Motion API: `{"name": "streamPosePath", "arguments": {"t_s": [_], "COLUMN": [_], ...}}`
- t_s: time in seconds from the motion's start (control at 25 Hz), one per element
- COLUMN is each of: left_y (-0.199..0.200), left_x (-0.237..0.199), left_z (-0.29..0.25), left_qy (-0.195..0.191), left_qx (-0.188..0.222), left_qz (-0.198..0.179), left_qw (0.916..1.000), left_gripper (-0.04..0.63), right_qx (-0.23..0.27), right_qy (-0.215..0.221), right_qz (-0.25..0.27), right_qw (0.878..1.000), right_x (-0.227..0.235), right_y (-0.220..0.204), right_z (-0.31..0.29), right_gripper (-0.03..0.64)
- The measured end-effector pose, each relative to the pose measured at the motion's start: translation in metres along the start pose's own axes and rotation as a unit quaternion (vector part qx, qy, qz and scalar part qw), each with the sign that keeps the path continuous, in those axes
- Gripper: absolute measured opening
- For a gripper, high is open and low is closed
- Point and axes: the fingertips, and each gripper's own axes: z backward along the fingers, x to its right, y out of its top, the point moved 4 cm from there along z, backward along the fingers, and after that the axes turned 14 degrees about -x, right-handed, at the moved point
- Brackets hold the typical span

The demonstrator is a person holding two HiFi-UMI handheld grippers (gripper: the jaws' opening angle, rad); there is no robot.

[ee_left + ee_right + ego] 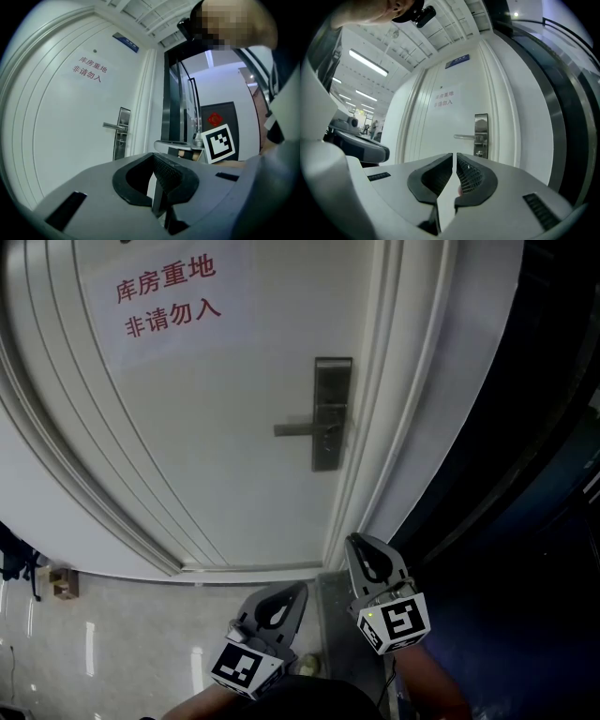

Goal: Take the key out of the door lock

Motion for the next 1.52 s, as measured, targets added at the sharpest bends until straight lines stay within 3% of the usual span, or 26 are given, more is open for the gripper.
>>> {"name": "streamPosePath", "arguments": {"t_s": [0.24,0.4,0.52,0.68,0.88,1.0,1.24,1.52], "left_y": [0.000,0.005,0.007,0.004,0.001,-0.002,-0.006,-0.008], "left_x": [-0.019,-0.036,-0.052,-0.075,-0.095,-0.104,-0.115,-0.124], "left_z": [-0.021,-0.033,-0.042,-0.052,-0.062,-0.067,-0.074,-0.078], "left_qy": [-0.007,-0.016,-0.019,-0.018,-0.018,-0.019,-0.025,-0.024], "left_qx": [-0.006,-0.007,-0.010,-0.017,-0.024,-0.029,-0.032,-0.034], "left_qz": [0.000,0.000,0.005,0.014,0.024,0.031,0.040,0.047], "left_qw": [1.0000,0.9998,0.9997,0.9996,0.9992,0.9989,0.9984,0.9980], "left_gripper": [0.006,0.006,0.006,0.006,0.006,0.006,0.006,0.006], "right_qx": [-0.014,-0.025,-0.044,-0.057,-0.057,-0.065,-0.085,-0.088], "right_qy": [-0.045,-0.100,-0.143,-0.187,-0.234,-0.247,-0.264,-0.279], "right_qz": [0.081,0.173,0.267,0.385,0.486,0.522,0.557,0.577], "right_qw": [0.996,0.980,0.952,0.902,0.840,0.814,0.783,0.763], "right_x": [0.025,0.038,0.046,0.051,0.062,0.065,0.072,0.079], "right_y": [0.004,0.007,0.006,0.000,-0.002,-0.005,-0.011,-0.013], "right_z": [-0.047,-0.080,-0.109,-0.144,-0.175,-0.188,-0.206,-0.226], "right_gripper": [0.015,0.017,0.021,0.072,0.086,0.089,0.094,0.092]}}
